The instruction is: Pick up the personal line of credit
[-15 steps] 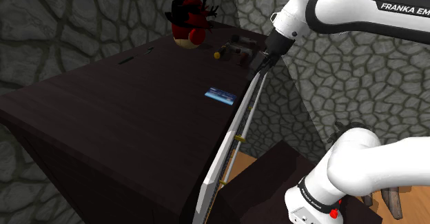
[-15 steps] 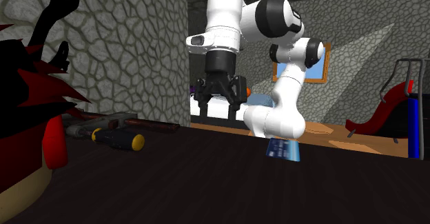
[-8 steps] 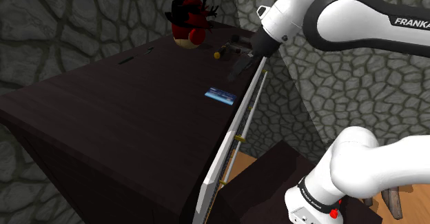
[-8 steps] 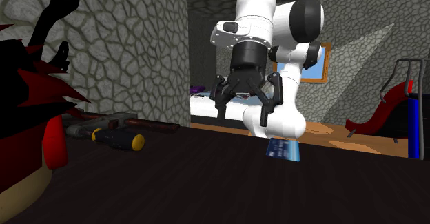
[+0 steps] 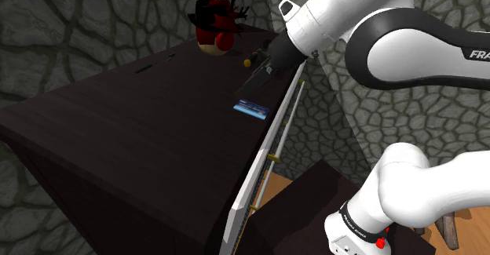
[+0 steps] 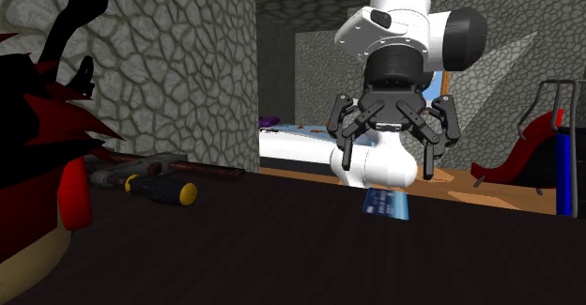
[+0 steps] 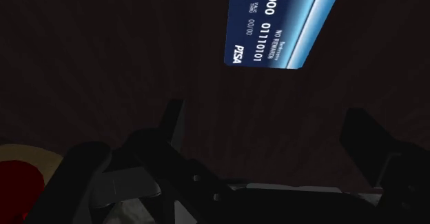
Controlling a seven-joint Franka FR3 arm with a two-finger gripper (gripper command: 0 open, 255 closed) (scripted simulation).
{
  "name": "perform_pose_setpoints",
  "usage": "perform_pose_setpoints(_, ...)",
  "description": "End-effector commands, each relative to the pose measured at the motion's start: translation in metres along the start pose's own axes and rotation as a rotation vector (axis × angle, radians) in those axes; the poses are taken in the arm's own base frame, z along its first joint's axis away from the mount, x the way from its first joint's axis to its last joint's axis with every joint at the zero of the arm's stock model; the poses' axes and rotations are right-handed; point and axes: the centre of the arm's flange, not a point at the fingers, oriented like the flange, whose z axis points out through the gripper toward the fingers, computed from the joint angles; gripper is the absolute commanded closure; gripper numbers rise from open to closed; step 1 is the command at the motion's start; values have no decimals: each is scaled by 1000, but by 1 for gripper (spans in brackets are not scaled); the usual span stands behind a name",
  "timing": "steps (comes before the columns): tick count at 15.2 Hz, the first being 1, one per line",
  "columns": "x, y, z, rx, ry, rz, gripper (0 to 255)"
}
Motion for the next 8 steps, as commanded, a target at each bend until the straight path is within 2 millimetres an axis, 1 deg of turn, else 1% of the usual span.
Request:
perform_pose_setpoints(1,-3,-4,5,2,10,-10,0)
perform_pose_setpoints(6,-17,-4,27,2,10,-10,0)
perform_pose_setpoints(8,-19,-4,30,1,10,-10,0)
